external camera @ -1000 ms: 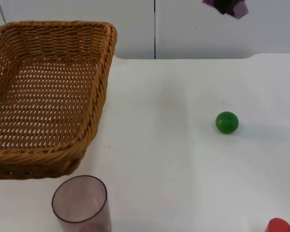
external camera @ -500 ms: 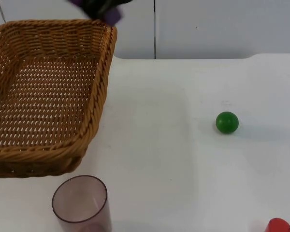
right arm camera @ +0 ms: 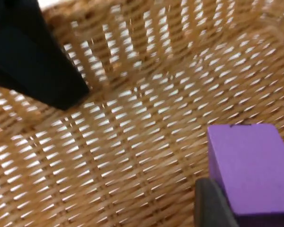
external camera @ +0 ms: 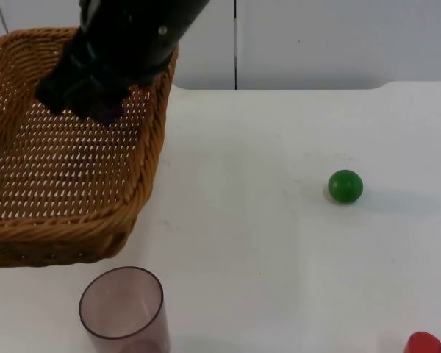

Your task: Pick up the basket with the left hand and place the triangular block into the basket with the right hand.

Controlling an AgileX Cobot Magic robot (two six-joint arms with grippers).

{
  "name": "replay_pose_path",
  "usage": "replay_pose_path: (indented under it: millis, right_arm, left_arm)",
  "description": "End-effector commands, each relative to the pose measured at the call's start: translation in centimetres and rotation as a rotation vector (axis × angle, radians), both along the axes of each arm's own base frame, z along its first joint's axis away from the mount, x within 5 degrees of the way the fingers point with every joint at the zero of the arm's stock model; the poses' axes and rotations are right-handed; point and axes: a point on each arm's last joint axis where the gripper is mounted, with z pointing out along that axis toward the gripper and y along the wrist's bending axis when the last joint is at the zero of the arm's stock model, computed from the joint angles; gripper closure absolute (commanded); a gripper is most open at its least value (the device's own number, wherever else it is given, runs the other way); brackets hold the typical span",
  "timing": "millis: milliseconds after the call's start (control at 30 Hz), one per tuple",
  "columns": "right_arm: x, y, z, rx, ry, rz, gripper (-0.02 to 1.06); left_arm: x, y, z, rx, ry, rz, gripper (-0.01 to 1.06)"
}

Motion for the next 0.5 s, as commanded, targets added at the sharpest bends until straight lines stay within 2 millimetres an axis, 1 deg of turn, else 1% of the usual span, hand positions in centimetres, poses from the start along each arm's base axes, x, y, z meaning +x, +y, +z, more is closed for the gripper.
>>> replay_pose_path:
  millis: [0,33,67,100,133,200,233,267,333,400,433,467]
  right_arm:
    - [0.0,0.5,0.2,0.021,-0.007,0.002,0.78]
    - [0.0,0.5,0.1,0.021,-0.004,-0.001,0.69]
    - [0.0,0.5,0.1,0.021,-0.004,-0.001,0.69]
    - [0.0,0.5,0.2,0.026,-0.002,-0.002,0.58]
    - [-0.1,0.5,0.2,0.034,0.005,-0.004,0.44]
    - [-0.2,0.6,0.7,0.059,0.01,-0.008,0.29]
    - [-0.3,0.5,1.3,0.073,0.007,-0.009,0.23]
    - [-0.3,0.5,1.3,0.073,0.007,-0.009,0.23]
    - [-0.6,-0.1,3.3,0.108,-0.025,-0.011,0.19]
    - [-1.1,-0.8,5.7,0.145,-0.058,-0.012,0.18]
    - [-1.1,-0.8,5.7,0.145,-0.058,-0.012,0.18]
    - [-1.5,-1.7,7.9,0.176,-0.085,-0.016,0.18]
  left_arm:
    - [-0.1,-0.2,0.5,-0.035,-0.016,0.014,1.05]
    - [0.0,-0.2,0.5,-0.036,-0.016,0.015,1.05]
    - [0.0,-0.2,0.5,-0.036,-0.016,0.015,1.05]
    - [0.0,-0.2,0.5,-0.036,-0.016,0.015,1.05]
    - [0.0,-0.2,0.5,-0.036,-0.016,0.015,1.05]
    - [0.0,-0.2,0.5,-0.036,-0.016,0.015,1.05]
    - [0.0,-0.3,0.5,-0.038,-0.018,0.015,1.05]
    - [0.0,-0.3,0.5,-0.038,-0.018,0.015,1.05]
    - [0.0,-0.3,0.5,-0.042,-0.019,0.018,1.05]
    - [0.0,-0.3,0.5,-0.042,-0.022,0.018,1.05]
    - [0.0,-0.3,0.5,-0.042,-0.022,0.018,1.05]
    - [0.0,-0.3,0.5,-0.042,-0.022,0.018,1.05]
